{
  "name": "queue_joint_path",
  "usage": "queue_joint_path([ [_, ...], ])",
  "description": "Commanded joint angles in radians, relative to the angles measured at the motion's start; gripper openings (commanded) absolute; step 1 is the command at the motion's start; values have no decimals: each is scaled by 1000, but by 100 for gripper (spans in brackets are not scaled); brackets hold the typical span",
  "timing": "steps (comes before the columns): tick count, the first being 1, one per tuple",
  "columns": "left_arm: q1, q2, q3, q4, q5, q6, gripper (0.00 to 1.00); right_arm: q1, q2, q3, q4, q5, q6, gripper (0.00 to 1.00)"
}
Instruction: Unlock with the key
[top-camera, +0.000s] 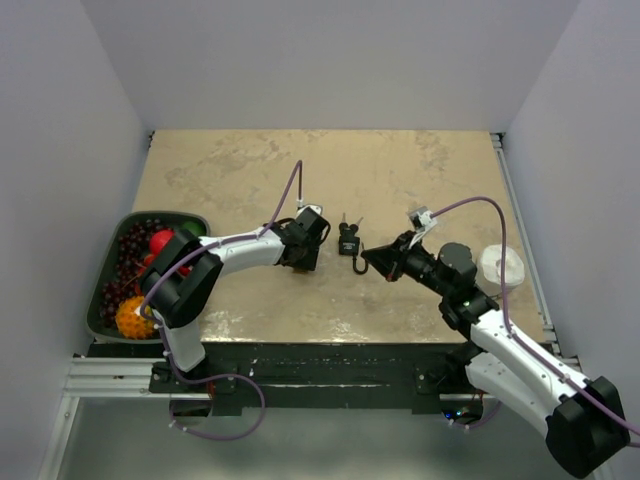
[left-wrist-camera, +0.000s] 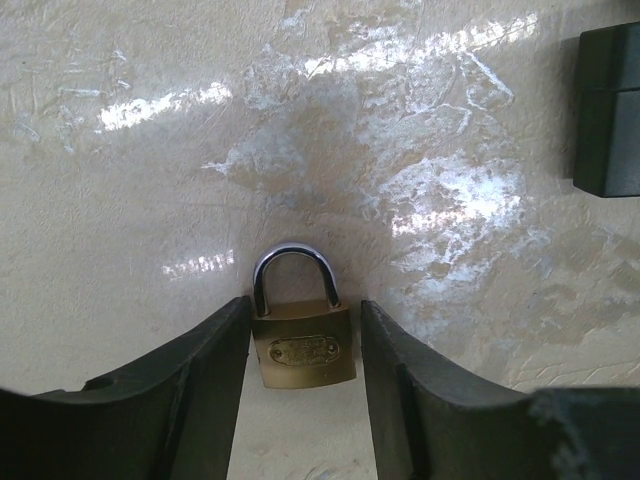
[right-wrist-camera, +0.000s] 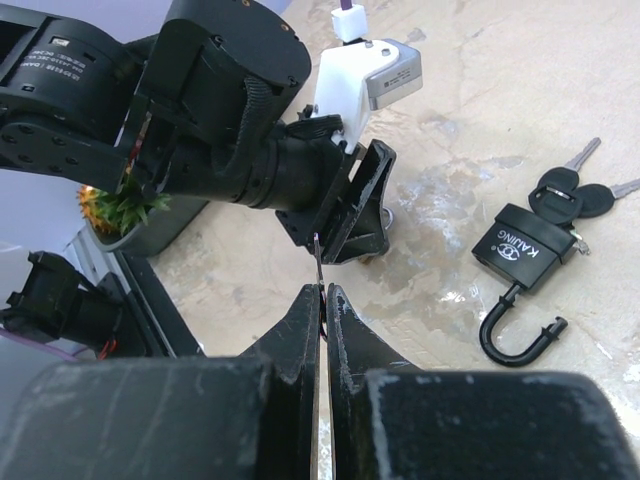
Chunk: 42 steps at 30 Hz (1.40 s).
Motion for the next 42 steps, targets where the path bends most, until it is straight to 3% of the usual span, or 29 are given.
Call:
queue_joint_path([
  [1, -4, 8, 0, -60, -9, -15, 50, -2, -23, -3, 21, 24, 7, 0],
  [3, -4, 14, 0, -55, 4, -8, 48, -2, -21, -4, 23, 24, 8, 0],
  [6, -4, 2, -9, -31, -4, -13, 35, -2, -18, -6, 23, 33, 11, 0],
  [7, -4, -9, -15, -15, -1, -14, 26, -2, -17, -6, 20, 37, 10, 0],
  [12, 2, -89, -49, 132, 74, -33, 1, -1, -7, -4, 3, 70, 11, 0],
  [19, 79, -195, -107, 321, 249, -108, 0, 41, 25, 13, -45, 208, 16, 0],
  [26, 236, -322, -202, 500, 393, -274, 0, 234, 187, 109, -42, 455, 56, 0],
  [34, 323, -350, -262, 643, 531, -373, 0, 386, 596, 327, 75, 448, 109, 0],
  [38, 365, -342, -310, 722, 606, -426, 0, 398, 726, 417, 136, 411, 149, 0],
  [42, 370, -363, -319, 717, 591, -403, 0, 400, 790, 463, 129, 417, 168, 0],
])
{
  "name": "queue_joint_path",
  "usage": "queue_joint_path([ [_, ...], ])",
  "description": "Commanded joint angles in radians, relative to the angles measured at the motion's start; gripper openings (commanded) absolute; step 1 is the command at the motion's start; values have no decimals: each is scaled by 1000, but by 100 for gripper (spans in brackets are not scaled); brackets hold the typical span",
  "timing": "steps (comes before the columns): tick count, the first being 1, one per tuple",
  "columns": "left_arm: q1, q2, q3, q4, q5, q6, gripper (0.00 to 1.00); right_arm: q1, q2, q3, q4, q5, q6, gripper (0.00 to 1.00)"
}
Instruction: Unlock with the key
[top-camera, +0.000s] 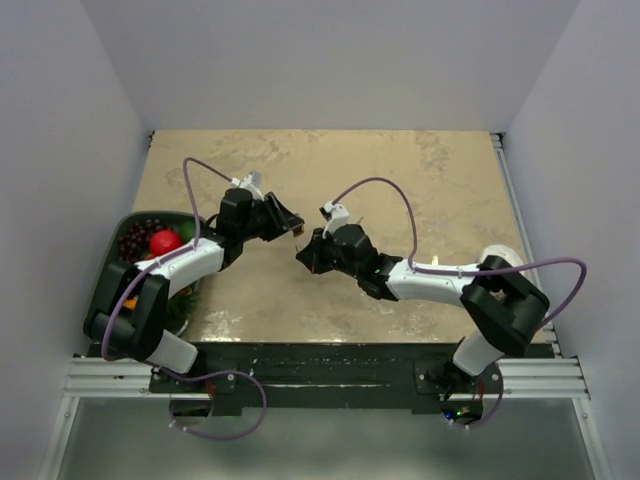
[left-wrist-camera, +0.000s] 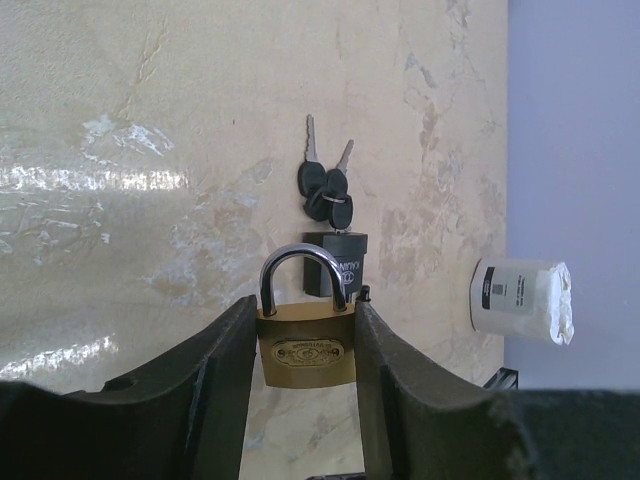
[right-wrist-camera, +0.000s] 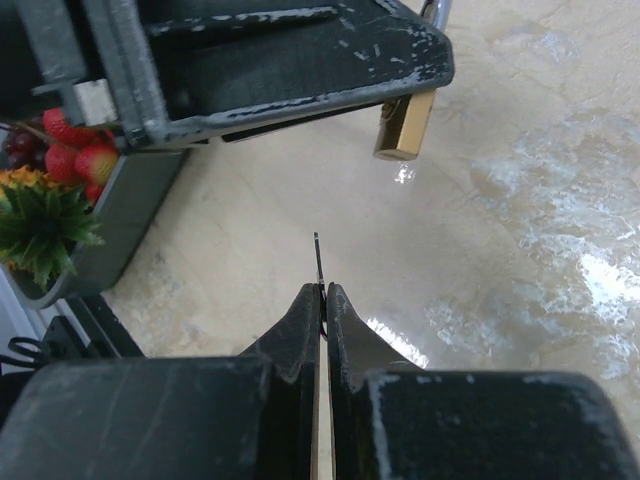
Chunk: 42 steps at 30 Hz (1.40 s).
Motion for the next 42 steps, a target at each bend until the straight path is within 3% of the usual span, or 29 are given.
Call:
queue_joint_path([
  [1, 10, -58, -5, 102, 37, -20, 0, -4, 40, 71, 53, 0, 46, 0],
  [42, 12, -61, -13, 93, 21, 23, 0, -83, 42, 116, 36, -23, 63, 0],
])
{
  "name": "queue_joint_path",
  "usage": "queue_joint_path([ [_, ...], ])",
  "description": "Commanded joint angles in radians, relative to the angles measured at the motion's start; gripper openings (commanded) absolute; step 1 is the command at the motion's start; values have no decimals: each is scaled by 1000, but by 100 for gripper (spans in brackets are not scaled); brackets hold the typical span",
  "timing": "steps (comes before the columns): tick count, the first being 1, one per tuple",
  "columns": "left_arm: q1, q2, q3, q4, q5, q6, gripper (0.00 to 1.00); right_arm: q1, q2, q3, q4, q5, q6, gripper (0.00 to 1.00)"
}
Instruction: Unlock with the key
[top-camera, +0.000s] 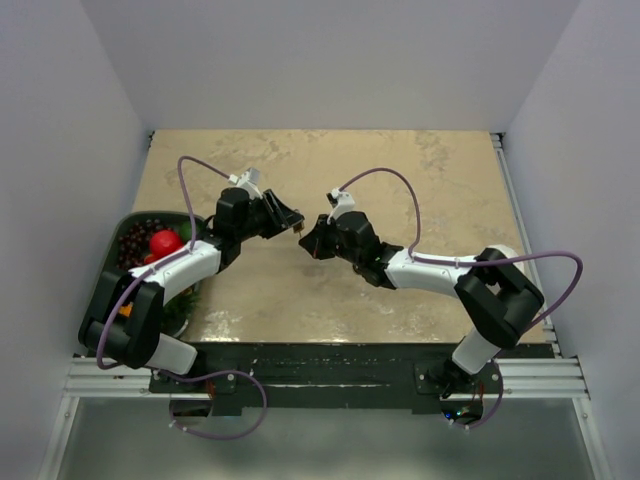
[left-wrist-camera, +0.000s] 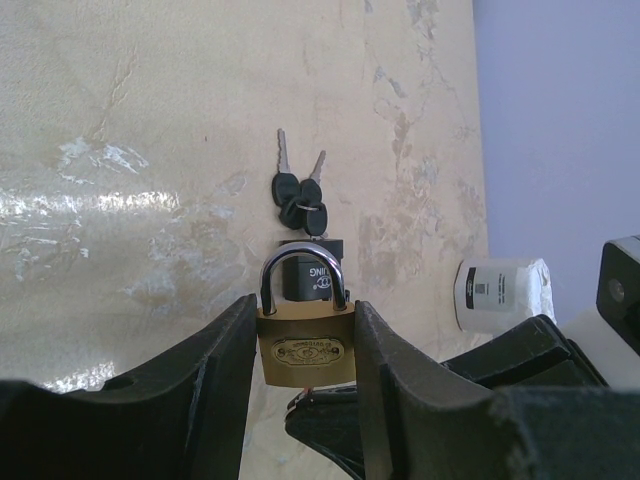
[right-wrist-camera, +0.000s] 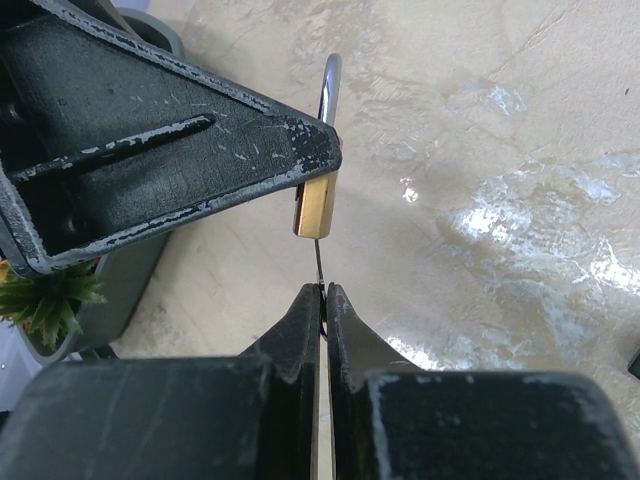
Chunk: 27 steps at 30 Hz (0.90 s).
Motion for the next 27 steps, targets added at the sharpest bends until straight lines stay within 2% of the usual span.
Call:
queue_joint_path([
  [1, 5, -15, 3, 61, 12, 20, 0, -8, -30, 41, 35, -3, 13, 0],
  [27, -11, 2, 5, 61, 5, 40, 0, -66, -12, 64, 90, -46, 41, 0],
])
